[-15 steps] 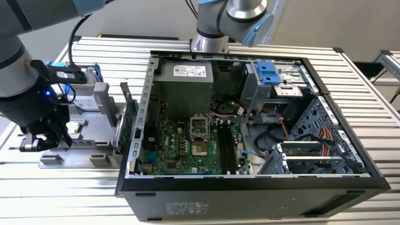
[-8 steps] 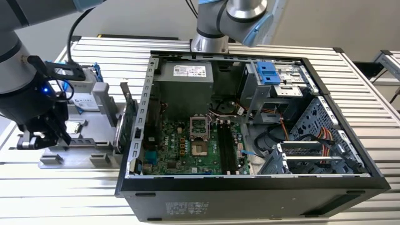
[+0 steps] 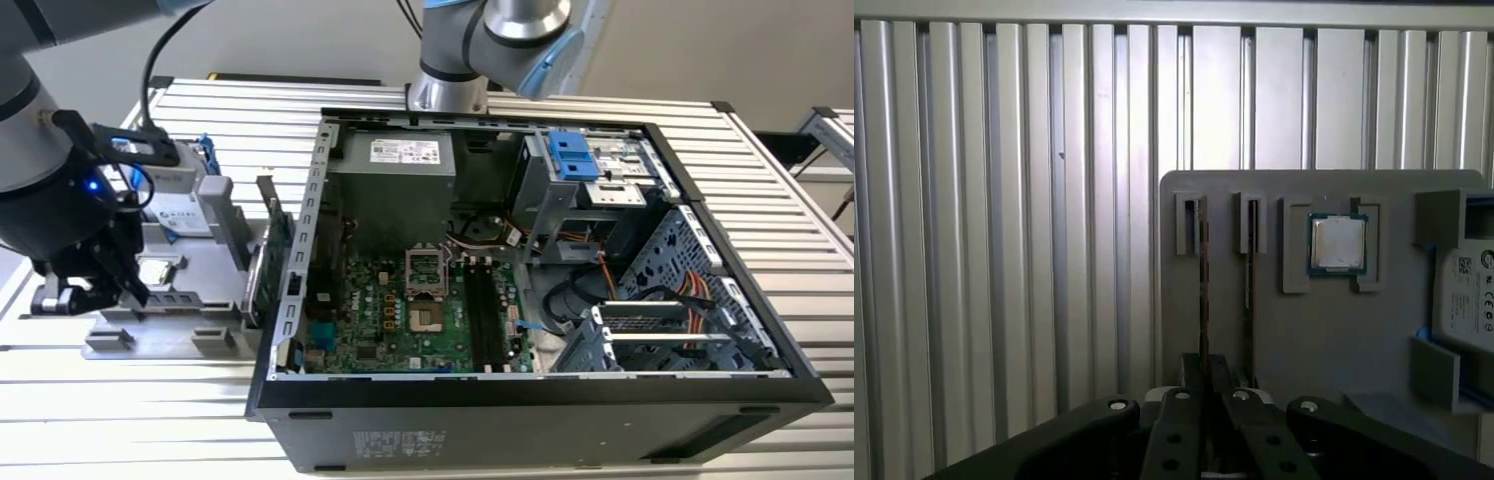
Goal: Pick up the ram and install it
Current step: 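Pick up the ram and move it above insertion slot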
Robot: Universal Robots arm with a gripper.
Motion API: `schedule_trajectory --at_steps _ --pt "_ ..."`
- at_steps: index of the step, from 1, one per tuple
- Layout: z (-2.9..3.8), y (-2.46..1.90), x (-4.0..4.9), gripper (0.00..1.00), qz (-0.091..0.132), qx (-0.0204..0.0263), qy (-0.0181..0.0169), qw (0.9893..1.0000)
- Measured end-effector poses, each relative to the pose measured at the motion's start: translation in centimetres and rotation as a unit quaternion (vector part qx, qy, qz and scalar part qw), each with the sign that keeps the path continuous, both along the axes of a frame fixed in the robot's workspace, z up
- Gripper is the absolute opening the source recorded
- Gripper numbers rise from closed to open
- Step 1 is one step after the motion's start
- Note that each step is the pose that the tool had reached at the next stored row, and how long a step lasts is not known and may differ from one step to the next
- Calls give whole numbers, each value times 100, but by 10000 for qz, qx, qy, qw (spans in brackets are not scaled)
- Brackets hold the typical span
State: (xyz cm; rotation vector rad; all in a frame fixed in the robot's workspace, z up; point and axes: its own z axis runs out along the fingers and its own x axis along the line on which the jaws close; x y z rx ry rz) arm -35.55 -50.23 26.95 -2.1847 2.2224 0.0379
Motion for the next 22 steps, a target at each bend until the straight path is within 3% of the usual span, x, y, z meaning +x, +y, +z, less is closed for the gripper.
schedule_trajectory --at_steps 11,22 --pt "71 0 -7 0 -175 0 0 9998" --pt "193 0 -7 0 -213 0 0 9998"
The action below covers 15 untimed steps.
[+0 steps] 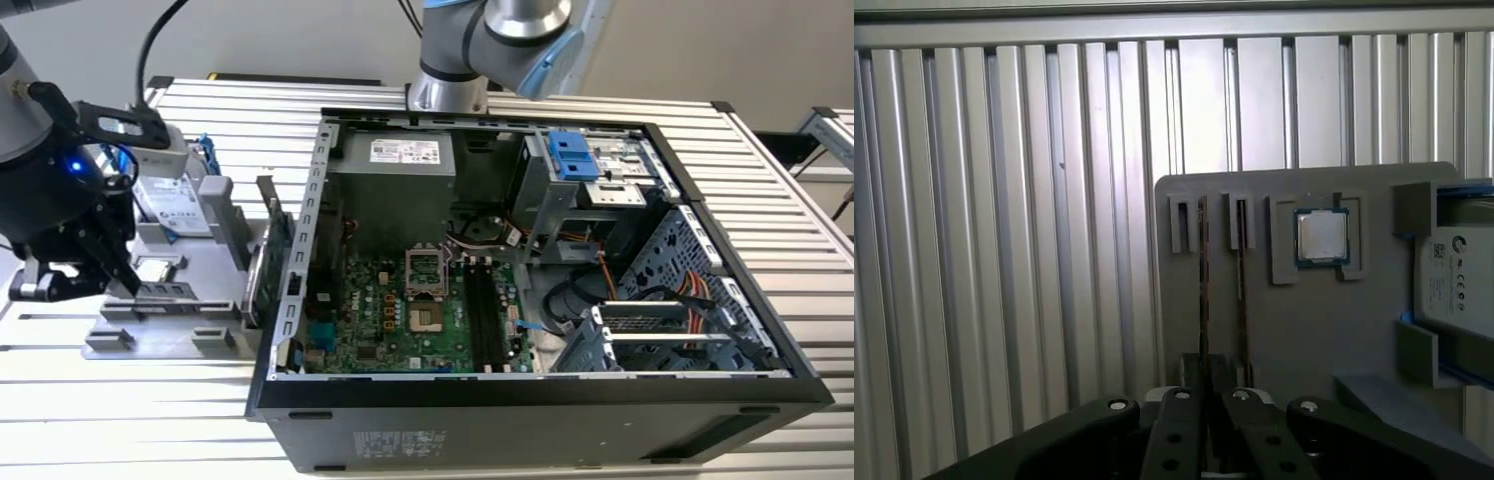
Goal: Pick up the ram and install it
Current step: 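Pick up the ram and move it above insertion slot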
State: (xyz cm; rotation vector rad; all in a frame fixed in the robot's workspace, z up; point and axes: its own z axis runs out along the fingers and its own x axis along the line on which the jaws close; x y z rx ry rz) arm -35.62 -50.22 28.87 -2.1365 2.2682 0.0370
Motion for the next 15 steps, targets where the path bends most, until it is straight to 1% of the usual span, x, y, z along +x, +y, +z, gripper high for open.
schedule_trajectory --at_steps 9,15 --pt "94 0 -2 0 0 0 0 10000" --pt "192 0 -2 0 0 0 0 10000"
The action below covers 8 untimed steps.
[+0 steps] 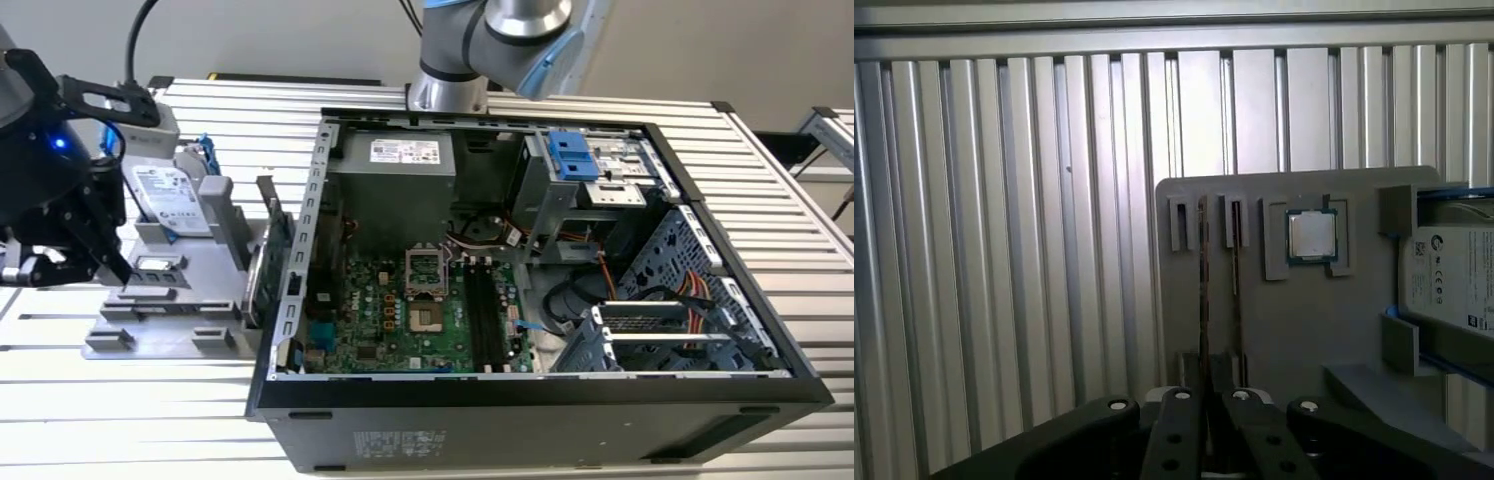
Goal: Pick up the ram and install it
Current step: 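Pick up the ram and move it above insertion slot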
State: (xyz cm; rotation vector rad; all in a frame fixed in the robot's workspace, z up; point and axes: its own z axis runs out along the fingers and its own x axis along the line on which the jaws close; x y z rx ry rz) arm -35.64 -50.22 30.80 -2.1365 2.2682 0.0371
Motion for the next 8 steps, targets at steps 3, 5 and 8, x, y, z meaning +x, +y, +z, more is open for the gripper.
schedule_trajectory --at_steps 3,5,8 --pt "40 0 0 0 0 0 0 10000" --pt "68 0 0 0 0 0 0 10000" --pt "121 0 -1 0 0 0 0 10000"
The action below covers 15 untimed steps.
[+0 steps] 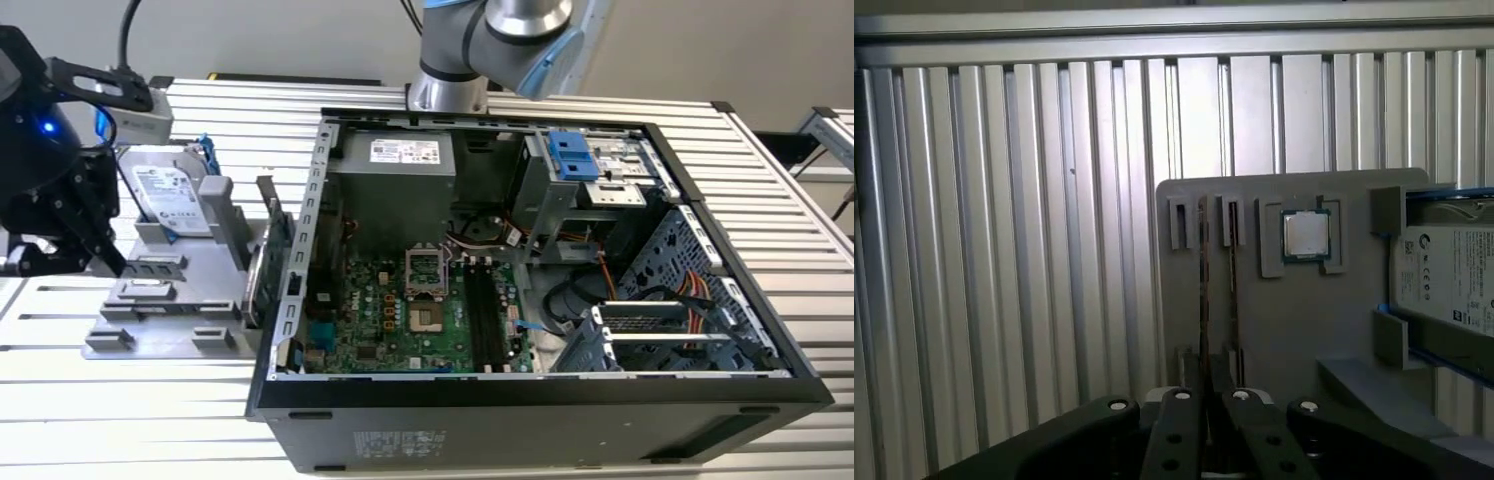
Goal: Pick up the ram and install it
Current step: 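Pick up the ram and move it above insertion slot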
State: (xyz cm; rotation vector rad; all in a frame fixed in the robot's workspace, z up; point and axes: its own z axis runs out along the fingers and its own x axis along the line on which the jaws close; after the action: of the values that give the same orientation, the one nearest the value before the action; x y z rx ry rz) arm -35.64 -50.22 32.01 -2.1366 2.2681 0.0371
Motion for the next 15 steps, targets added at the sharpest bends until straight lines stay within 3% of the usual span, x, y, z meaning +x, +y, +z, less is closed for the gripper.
schedule_trajectory --at_steps 9,15 --pt "171 0 -7 0 5 0 0 10000" --pt "240 0 -7 0 5 -1 0 10000"
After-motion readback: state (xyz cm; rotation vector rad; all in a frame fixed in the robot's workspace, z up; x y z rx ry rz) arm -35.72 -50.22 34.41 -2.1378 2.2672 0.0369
